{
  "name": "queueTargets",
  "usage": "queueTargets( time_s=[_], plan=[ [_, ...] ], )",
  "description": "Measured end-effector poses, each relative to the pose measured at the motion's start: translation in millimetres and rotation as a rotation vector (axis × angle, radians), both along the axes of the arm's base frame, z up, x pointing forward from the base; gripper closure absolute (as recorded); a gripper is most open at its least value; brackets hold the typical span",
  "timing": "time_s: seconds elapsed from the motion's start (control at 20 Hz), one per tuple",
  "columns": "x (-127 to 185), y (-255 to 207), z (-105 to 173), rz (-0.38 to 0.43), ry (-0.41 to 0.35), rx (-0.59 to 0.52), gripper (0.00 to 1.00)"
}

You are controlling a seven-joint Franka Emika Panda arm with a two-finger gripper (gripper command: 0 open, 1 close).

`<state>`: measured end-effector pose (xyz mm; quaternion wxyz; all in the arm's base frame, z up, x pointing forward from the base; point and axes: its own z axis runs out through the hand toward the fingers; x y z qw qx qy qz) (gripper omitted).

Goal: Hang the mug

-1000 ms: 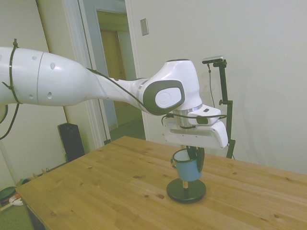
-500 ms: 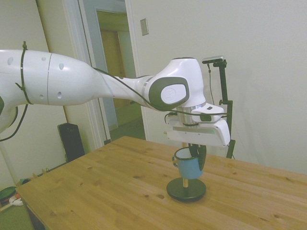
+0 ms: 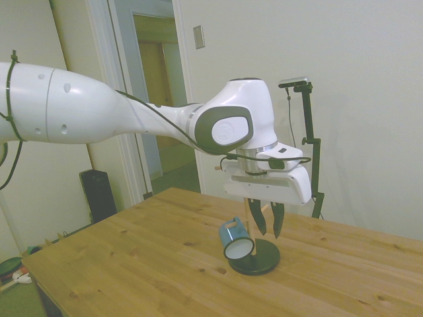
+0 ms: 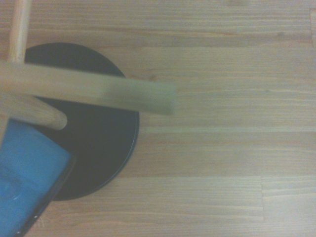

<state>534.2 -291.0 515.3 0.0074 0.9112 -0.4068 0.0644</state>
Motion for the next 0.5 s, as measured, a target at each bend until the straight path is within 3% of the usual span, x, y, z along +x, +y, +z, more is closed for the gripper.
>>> queueTargets(
  time_s=[0.5],
  plan=[
    [-117, 67, 17, 0.081, -0.07, -0.029, 0.0]
  ],
)
